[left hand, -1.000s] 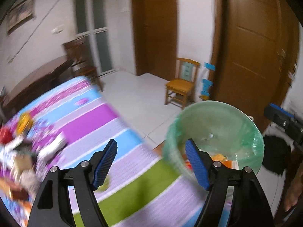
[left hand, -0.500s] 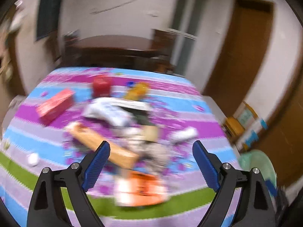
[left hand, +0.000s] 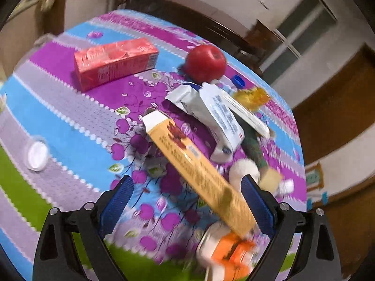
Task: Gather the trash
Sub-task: 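Move both grippers back toward the remaining trash on the table, then grasp the yellow snack box with the left gripper while the right gripper grasps the orange-white wrapper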
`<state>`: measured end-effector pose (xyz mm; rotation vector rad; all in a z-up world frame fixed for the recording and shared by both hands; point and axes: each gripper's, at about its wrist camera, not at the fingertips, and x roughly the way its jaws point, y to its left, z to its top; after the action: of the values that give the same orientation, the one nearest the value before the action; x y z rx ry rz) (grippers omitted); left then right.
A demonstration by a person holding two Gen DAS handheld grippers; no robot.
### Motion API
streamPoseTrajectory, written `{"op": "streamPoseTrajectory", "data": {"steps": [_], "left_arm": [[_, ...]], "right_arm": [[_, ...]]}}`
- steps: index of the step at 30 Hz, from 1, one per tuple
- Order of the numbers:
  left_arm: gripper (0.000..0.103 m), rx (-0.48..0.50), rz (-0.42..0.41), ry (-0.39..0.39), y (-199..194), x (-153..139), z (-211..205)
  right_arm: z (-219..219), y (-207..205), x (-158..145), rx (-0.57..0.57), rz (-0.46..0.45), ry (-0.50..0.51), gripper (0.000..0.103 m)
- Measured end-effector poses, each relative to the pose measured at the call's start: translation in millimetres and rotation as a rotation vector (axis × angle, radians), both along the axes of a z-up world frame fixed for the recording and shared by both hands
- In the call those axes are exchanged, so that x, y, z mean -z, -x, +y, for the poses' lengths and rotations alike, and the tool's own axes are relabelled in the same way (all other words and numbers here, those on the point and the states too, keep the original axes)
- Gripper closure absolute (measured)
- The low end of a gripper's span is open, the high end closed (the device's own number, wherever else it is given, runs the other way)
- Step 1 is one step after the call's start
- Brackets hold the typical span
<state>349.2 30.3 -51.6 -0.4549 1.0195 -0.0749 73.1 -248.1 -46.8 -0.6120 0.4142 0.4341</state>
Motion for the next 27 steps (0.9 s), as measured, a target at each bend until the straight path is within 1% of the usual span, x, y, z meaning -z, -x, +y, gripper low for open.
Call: {"op": "streamPoseTrajectory", "data": {"steps": [2,3,4,5,6,7,8,9,11,12,13,14,15,16,17,20,23,25,26,27], "left_arm": [[0.010,-0.003,0.025,0.039,-10.2,9.6,-2.5],[0.010,0.007,0.037,0.059,-15.4,14.4,-5.3],[0.010,0.011,0.047,0.064,-20.1,17.8,-8.4],[0.010,0.009,0.050,0.060,-22.3,19.3,-10.5],[0.010,0.012,0.051,0.055,-24.2,21.3,-12.0],[0.010,0.017,0.055,0.048,-25.7,22.8,-14.6],[0.010,0.022,0.064,0.048,-27.2,24.9,-17.2],[0.010,0.025,0.069,0.055,-27.4,26.0,-18.3],[0.011,0.023,0.062,0.045,-26.0,27.0,-20.4],[0.011,0.022,0.063,0.042,-25.7,27.4,-22.6],[0.016,0.019,0.057,0.032,-26.5,28.1,-24.1],[0.030,0.023,0.053,0.026,-27.5,29.3,-25.5],[0.043,0.038,0.048,0.017,-27.8,29.3,-28.4],[0.054,0.052,0.048,0.033,-29.0,30.9,-29.1],[0.057,0.057,0.053,0.055,-29.6,32.7,-28.6],[0.063,0.052,0.042,0.079,-22.9,29.6,-22.6],[0.065,0.049,0.005,0.071,0.0,14.5,-13.5],[0.065,0.058,-0.016,0.060,20.5,4.7,-5.0],[0.070,0.061,-0.023,0.051,30.2,0.7,-0.6],[0.072,0.065,-0.037,0.028,44.0,-4.7,4.9]], "right_arm": [[5.9,-12.0,6.3,-0.016,0.009,0.045,0.014],[9.3,-19.2,10.4,-0.011,0.008,0.072,0.016],[13.3,-28.4,15.3,-0.010,0.008,0.105,0.025],[15.5,-36.1,18.5,-0.012,0.020,0.127,0.032],[16.9,-42.9,20.7,-0.018,0.035,0.138,0.037],[17.6,-47.7,22.5,-0.027,0.045,0.143,0.047],[18.4,-50.9,23.1,-0.037,0.056,0.149,0.052],[19.4,-54.3,24.3,-0.047,0.066,0.160,0.054],[23.0,-59.4,29.1,-0.073,0.075,0.191,0.063],[24.1,-60.6,31.2,-0.082,0.079,0.201,0.065],[24.1,-61.0,31.3,-0.092,0.076,0.199,0.069],[23.8,-63.7,30.7,-0.093,0.089,0.189,0.077],[24.2,-67.9,31.2,-0.091,0.114,0.184,0.089],[25.1,-67.3,32.8,-0.089,0.117,0.189,0.089],[26.4,-64.7,32.5,-0.094,0.108,0.195,0.090],[26.5,-51.9,26.5,-0.119,0.119,0.160,0.092],[26.5,-31.8,18.0,-0.144,0.114,0.120,0.093],[25.8,-11.2,11.2,-0.156,0.104,0.098,0.094],[24.5,-0.2,7.4,-0.159,0.098,0.087,0.094],[23.3,6.1,4.2,-0.153,0.088,0.082,0.094]]}}
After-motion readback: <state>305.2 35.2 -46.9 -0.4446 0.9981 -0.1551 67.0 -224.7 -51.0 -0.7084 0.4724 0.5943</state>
